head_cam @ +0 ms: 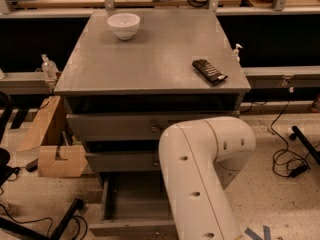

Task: Open bottom drawer

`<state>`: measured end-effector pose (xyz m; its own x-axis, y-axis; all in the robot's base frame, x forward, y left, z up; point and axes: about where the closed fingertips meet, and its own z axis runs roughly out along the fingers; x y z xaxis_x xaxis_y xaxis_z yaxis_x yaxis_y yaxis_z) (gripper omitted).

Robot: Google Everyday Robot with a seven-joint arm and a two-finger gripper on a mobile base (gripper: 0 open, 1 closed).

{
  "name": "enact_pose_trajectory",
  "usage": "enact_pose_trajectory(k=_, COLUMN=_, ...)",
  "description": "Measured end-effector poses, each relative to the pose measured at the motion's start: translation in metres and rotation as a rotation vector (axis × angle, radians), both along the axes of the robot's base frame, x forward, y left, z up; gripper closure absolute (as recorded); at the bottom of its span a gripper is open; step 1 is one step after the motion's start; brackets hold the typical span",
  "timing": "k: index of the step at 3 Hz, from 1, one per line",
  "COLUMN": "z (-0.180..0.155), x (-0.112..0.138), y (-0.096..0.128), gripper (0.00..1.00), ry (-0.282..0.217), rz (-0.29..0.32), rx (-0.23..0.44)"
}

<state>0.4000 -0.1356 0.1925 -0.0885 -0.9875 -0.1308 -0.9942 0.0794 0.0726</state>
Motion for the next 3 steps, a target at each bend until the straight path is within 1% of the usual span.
enact_pose_trajectory(k=1, z=0.0004, x=-0.004, y=0.0001, gripper=0.95, ry=0.013, rz=-0.003, rx=-0.006)
enact_pose_trajectory(k=2, z=0.0004, x=-0.0033, y=0.0002, gripper=1.0, ry=0.013, rz=-0.003, rx=-0.006)
enact_pose_trajectory(k=3, z=0.0004, x=-0.0031, y=0.0003, gripper=1.0, ry=0.013, rz=-0.003, rx=-0.006)
